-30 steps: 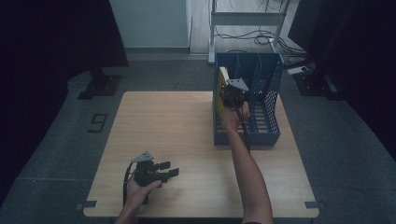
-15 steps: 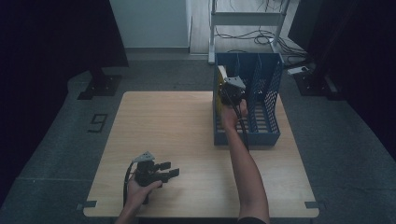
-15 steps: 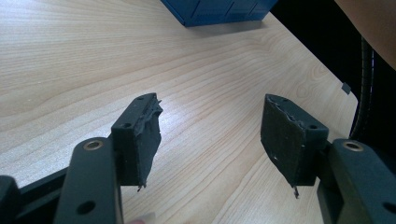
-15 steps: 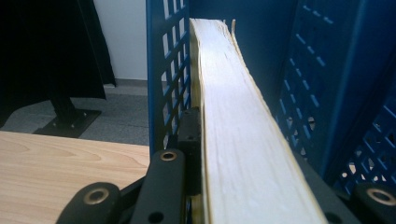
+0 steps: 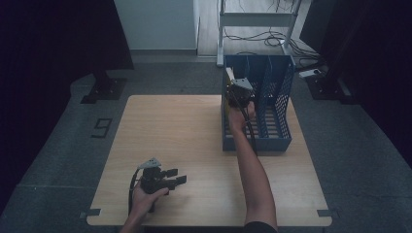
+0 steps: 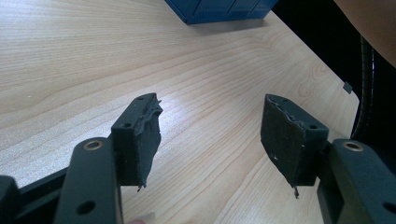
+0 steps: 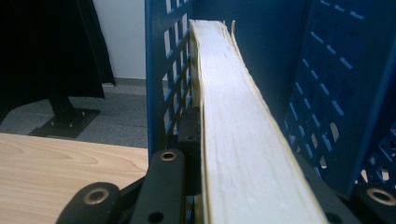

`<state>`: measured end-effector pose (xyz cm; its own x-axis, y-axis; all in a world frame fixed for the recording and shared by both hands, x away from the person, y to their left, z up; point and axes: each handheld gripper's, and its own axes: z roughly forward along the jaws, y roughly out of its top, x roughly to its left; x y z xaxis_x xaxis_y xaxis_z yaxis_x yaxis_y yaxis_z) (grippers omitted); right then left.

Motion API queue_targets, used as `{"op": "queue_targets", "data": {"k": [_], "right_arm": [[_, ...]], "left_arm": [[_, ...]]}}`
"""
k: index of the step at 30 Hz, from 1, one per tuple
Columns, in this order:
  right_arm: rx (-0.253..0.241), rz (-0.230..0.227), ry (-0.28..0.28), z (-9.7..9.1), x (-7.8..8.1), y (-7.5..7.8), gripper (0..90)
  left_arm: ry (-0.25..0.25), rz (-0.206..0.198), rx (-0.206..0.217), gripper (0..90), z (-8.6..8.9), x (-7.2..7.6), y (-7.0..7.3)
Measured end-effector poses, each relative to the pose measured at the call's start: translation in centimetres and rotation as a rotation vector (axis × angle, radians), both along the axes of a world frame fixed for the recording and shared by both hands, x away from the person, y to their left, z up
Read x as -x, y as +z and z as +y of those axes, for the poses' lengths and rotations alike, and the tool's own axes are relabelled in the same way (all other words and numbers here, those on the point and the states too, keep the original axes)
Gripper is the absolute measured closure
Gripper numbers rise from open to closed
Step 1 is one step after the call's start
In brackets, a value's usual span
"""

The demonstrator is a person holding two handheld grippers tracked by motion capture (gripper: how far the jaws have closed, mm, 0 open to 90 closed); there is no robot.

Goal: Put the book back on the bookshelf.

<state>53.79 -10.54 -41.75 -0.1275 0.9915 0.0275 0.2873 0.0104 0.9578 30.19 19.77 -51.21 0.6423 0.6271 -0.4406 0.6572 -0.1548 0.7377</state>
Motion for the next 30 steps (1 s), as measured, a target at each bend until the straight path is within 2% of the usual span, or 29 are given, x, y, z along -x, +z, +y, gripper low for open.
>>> {"op": "queue_targets", "data": {"k": [10, 18, 24, 25, 30], "right_arm": [[-0.002, 0.0, 0.003, -0.16, -0.61, -0.02, 74.3], [-0.002, -0.005, 0.014, -0.05, -0.85, -0.6, 74.0], [0.006, -0.017, 0.047, -0.34, -0.65, -0.72, 70.5], [-0.002, -0.022, 0.068, -0.58, -0.49, -0.69, 67.6], [0.009, -0.019, 0.082, -0.84, -0.11, -0.66, 64.5]], "left_arm": [[0.003, 0.004, 0.0, 37.5, 0.05, -0.09, -0.1], [0.005, 0.01, -0.001, 37.5, 0.09, -0.16, -0.26], [0.002, 0.009, -0.002, 37.5, -0.11, -0.07, -0.25], [-0.002, 0.01, -0.003, 37.5, -0.15, -0.04, -0.22], [-0.007, 0.004, -0.006, 37.4, -0.37, 0.13, -0.08]]}}
